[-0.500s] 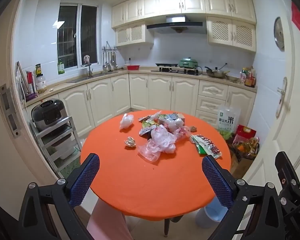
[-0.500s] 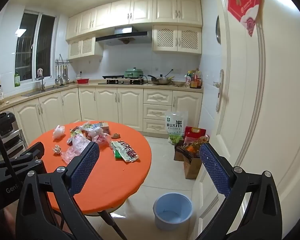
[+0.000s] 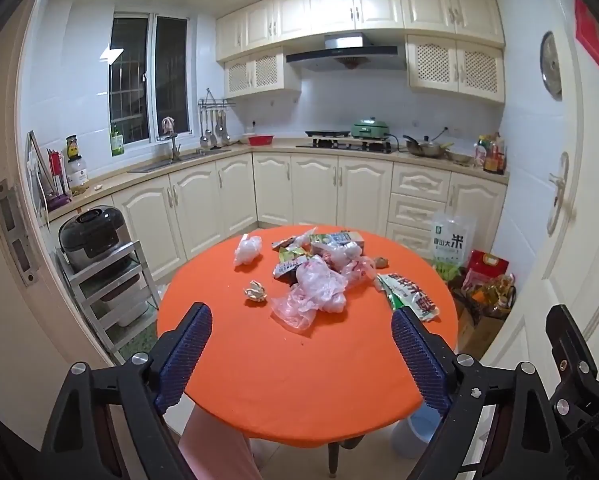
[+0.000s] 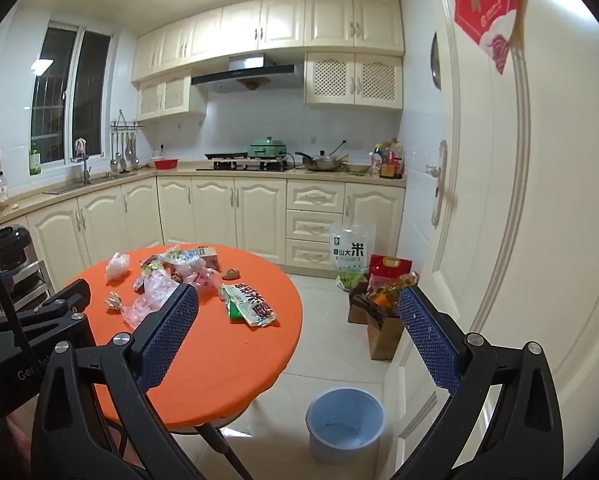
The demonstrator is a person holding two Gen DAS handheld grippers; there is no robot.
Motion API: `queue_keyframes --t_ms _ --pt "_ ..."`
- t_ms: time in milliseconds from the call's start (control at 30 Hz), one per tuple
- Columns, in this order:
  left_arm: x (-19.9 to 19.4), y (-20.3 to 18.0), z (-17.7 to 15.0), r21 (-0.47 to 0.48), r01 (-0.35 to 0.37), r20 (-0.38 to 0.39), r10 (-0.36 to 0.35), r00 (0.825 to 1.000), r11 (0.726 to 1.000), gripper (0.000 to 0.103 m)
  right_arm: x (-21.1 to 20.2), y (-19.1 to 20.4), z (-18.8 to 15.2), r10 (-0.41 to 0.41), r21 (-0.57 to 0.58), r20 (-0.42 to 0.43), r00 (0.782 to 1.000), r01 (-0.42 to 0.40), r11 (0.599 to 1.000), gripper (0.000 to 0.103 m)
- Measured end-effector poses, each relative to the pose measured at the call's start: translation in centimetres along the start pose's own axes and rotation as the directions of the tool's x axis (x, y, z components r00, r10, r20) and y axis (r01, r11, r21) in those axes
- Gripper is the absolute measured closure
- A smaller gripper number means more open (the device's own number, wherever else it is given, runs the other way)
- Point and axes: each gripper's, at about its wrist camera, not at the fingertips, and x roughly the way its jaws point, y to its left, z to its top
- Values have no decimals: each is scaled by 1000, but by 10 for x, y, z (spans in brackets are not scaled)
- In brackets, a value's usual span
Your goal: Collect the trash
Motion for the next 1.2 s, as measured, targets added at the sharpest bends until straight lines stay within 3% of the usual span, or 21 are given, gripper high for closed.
queue_keyframes --t_ms 1200 --pt "-11 -2 5 2 -20 44 20 999 1000 10 -8 5 8 3 -3 31 1000 -3 1000 2"
